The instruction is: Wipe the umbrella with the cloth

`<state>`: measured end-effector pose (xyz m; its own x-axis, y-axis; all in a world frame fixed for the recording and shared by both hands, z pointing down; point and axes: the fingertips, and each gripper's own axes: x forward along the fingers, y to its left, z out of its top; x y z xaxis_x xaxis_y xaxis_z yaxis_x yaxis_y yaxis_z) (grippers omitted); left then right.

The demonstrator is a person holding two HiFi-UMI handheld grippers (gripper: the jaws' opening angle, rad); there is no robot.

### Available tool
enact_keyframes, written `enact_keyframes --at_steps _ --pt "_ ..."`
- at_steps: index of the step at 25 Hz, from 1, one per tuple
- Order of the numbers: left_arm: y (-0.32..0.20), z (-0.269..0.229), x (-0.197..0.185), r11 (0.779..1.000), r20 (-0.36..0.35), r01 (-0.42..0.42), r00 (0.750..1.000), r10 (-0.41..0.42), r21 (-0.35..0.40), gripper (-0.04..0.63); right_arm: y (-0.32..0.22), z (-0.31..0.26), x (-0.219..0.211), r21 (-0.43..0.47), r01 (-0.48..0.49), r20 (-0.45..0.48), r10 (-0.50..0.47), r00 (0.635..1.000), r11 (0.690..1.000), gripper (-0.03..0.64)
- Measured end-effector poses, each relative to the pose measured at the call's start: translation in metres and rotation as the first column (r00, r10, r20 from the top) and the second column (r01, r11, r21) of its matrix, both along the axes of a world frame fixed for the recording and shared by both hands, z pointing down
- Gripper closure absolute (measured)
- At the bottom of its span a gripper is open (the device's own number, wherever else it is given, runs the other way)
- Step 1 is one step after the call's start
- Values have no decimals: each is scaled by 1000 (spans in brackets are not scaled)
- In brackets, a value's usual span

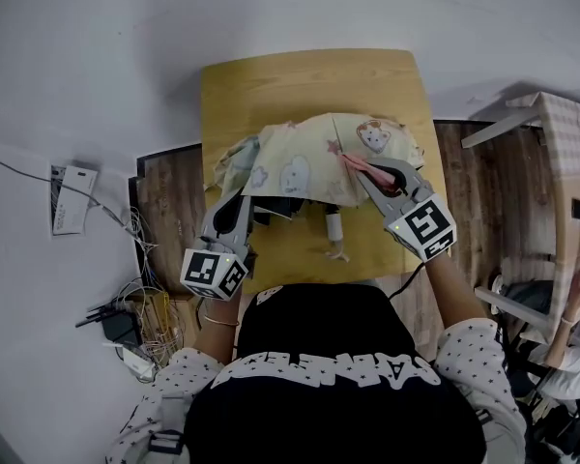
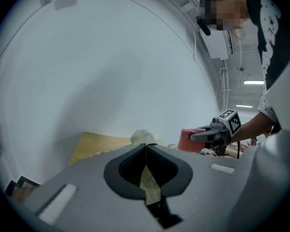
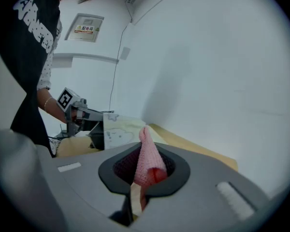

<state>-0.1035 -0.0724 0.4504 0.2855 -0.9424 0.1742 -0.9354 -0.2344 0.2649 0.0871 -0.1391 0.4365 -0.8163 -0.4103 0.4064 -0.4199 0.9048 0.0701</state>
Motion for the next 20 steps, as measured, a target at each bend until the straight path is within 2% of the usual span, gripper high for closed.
enact_keyframes --at_steps 3,6,10,15,20 --pt "0 -1 0 1000 -2 18 1000 -18 0 594 -25 -19 4 84 -40 14 39 999 996 583" --pt "1 0 1 999 -5 42 999 -42 -3 594 -46 -22 7 121 -46 -14 48 999 992 583" --pt "1 -1 0 997 -3 72 997 -72 -6 593 -65 -15 7 116 -46 -44 51 998 992 583" --pt "2 -1 0 994 9 109 994 -109 -10 594 -80 6 -3 127 9 -110 6 994 992 583" --pt "3 -6 5 993 18 118 993 -118 1 592 -79 32 -8 81 47 -157 -34 987 996 583"
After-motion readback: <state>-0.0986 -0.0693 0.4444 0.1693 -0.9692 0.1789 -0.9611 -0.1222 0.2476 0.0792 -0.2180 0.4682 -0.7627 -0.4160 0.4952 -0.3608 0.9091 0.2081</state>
